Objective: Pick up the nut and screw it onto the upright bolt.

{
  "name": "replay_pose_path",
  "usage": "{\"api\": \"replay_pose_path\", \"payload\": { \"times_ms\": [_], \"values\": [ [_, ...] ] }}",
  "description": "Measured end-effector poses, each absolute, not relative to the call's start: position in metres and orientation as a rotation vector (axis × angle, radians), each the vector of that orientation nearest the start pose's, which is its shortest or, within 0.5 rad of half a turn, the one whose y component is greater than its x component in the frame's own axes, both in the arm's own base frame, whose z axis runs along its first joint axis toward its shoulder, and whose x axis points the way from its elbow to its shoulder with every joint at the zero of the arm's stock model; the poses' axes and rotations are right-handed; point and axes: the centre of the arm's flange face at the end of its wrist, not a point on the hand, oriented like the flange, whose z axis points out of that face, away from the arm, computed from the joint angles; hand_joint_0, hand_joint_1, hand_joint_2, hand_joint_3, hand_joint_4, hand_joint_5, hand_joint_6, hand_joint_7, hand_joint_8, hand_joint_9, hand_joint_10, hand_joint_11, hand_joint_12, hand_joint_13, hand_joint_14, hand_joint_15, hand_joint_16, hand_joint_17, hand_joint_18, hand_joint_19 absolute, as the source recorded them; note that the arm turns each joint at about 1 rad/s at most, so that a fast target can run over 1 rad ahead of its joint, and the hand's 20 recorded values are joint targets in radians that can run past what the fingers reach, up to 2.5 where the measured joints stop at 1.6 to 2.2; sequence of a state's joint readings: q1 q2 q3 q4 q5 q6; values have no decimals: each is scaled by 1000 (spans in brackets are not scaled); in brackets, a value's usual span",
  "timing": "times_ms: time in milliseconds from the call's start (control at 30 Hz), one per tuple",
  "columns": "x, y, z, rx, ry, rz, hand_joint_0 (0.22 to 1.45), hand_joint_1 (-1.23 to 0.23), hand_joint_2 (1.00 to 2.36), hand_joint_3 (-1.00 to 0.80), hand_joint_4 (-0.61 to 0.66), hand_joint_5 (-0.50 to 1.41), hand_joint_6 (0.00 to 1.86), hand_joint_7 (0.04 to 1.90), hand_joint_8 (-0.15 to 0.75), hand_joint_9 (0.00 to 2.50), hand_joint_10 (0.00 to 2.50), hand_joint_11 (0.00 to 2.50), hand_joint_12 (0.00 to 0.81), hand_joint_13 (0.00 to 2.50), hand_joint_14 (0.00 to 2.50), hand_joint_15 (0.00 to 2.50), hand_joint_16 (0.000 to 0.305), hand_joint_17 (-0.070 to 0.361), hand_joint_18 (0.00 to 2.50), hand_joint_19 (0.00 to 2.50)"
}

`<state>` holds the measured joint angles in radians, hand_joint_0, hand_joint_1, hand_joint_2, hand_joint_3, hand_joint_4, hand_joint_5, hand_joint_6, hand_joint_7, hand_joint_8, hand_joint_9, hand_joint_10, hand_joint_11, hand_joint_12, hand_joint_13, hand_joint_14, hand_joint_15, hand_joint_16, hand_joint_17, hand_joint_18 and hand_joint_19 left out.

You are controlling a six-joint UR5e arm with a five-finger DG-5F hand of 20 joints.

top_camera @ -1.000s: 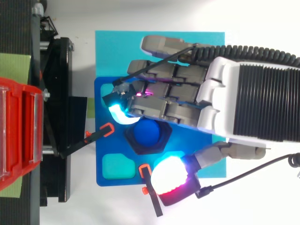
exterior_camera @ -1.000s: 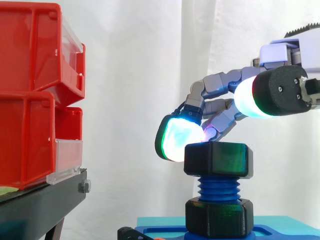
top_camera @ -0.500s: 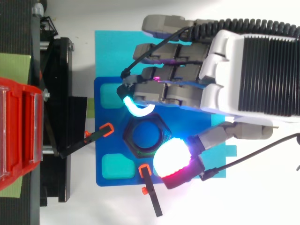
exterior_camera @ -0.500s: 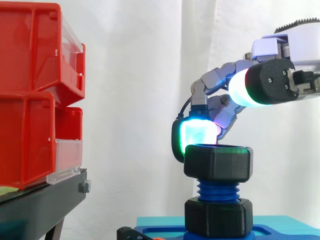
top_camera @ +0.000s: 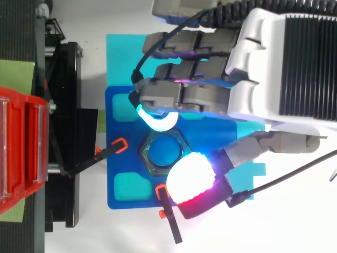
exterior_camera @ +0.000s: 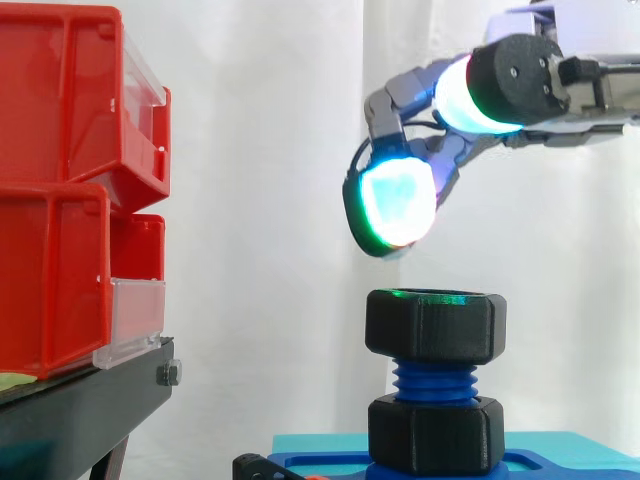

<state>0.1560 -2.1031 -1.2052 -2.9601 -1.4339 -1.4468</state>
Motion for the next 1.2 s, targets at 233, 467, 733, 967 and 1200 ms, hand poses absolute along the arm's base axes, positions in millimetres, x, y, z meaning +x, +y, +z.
{"api": "replay_pose_path", "payload": {
  "times_ms": [233, 467, 733, 967, 1200],
  "values": [
    [720, -32, 369, 71, 1532, 110, 515, -213, 1000, -500, 256, -86, 504, 942, 237, 790, 0, 0, 235, 620, 0, 0, 19, 42, 220, 0],
    [724, -14, 370, 40, 1490, 112, 514, -208, 1000, -500, 254, -85, 503, 940, 238, 789, 0, 0, 237, 614, 0, 0, 19, 43, 218, 0],
    [721, 3, 349, 33, 1482, 124, 513, -211, 1000, -500, 235, -98, 504, 914, 228, 682, 0, 0, 245, 585, 0, 0, 20, 46, 198, 0],
    [720, 6, 338, 33, 1457, 130, 512, -212, 1000, -500, 218, -106, 503, 847, 226, 665, 0, 0, 248, 574, 0, 0, 21, 47, 188, 0],
    [731, 1, 304, 78, 1486, 162, 512, -213, 1000, -500, 212, -108, 503, 840, 227, 658, 0, 0, 250, 569, 0, 0, 21, 48, 186, 0]
  ]
}}
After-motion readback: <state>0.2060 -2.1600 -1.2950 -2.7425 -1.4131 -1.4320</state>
